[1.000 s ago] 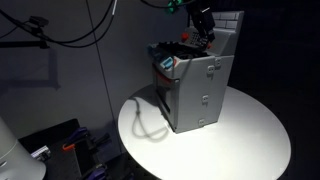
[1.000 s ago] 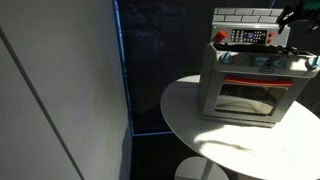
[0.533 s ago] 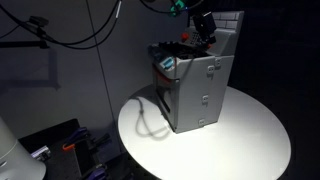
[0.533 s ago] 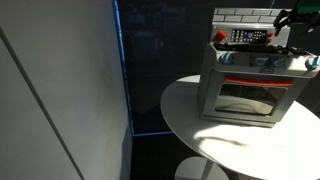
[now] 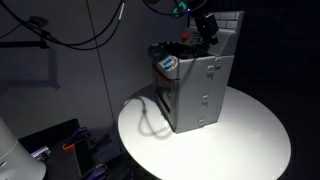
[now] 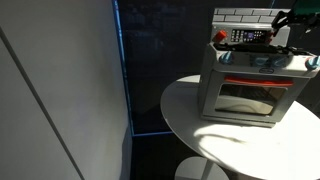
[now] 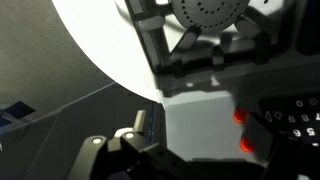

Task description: Press the top button on the microwave oven controlling panel of the stove

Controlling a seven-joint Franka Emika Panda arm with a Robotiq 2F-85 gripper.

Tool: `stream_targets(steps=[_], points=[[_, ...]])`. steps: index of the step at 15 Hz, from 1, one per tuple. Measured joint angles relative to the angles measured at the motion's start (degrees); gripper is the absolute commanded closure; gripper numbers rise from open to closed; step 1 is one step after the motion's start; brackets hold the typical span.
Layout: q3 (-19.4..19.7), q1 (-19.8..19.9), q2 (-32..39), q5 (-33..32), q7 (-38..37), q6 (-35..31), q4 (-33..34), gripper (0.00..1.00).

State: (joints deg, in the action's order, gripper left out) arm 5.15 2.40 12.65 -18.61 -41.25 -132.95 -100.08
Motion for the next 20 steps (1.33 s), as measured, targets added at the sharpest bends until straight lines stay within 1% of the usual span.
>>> stream_targets(steps=[20], points=[[1.1, -0.2, 2.4, 0.3, 0.0, 0.0, 2.7, 0.00]])
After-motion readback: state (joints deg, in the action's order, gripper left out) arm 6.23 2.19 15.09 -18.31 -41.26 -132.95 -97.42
